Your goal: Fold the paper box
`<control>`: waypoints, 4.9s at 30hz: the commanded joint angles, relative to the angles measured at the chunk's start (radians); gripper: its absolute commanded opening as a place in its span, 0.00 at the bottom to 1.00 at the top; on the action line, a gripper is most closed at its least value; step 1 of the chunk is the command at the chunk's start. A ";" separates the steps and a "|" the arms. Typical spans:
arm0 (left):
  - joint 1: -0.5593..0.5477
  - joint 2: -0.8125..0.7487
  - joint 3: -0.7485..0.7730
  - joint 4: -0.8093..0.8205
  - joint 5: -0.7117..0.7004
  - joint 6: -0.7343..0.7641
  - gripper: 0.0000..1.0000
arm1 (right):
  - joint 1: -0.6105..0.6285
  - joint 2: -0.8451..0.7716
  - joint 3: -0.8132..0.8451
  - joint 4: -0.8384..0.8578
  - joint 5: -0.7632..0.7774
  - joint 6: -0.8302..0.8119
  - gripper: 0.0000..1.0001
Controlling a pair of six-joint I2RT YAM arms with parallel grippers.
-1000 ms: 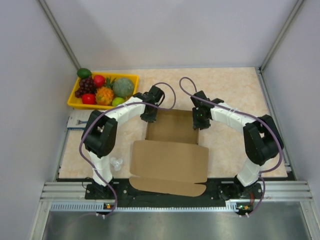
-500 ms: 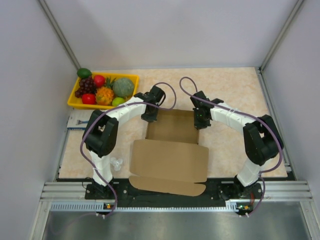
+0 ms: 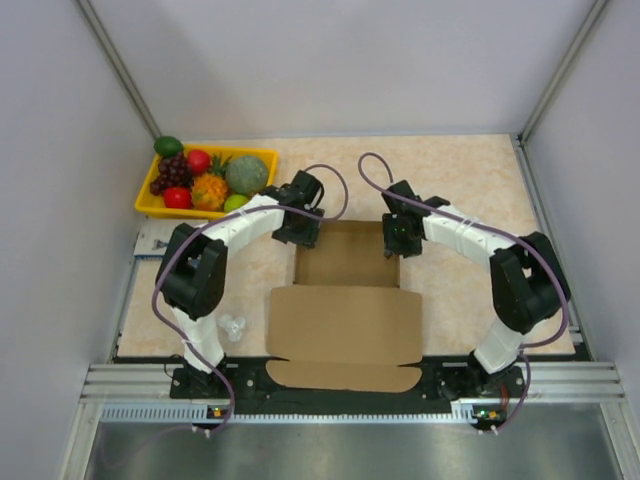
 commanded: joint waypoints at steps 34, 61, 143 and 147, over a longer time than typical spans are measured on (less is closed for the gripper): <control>0.322 -1.298 -0.994 0.584 0.925 -0.539 0.86 | -0.223 -0.746 -0.550 -0.042 -0.651 0.108 0.79; 0.411 -1.036 -0.673 -0.345 0.034 -0.807 0.98 | -0.284 -0.791 -0.407 -0.116 -0.404 0.042 0.65; 0.136 -1.080 -0.720 0.253 0.610 -0.413 0.94 | -0.284 -0.740 -0.648 -0.007 -0.627 0.140 0.66; 0.147 -1.218 -0.846 0.352 0.827 -0.512 0.91 | -0.283 -0.742 -0.659 0.036 -0.665 0.140 0.63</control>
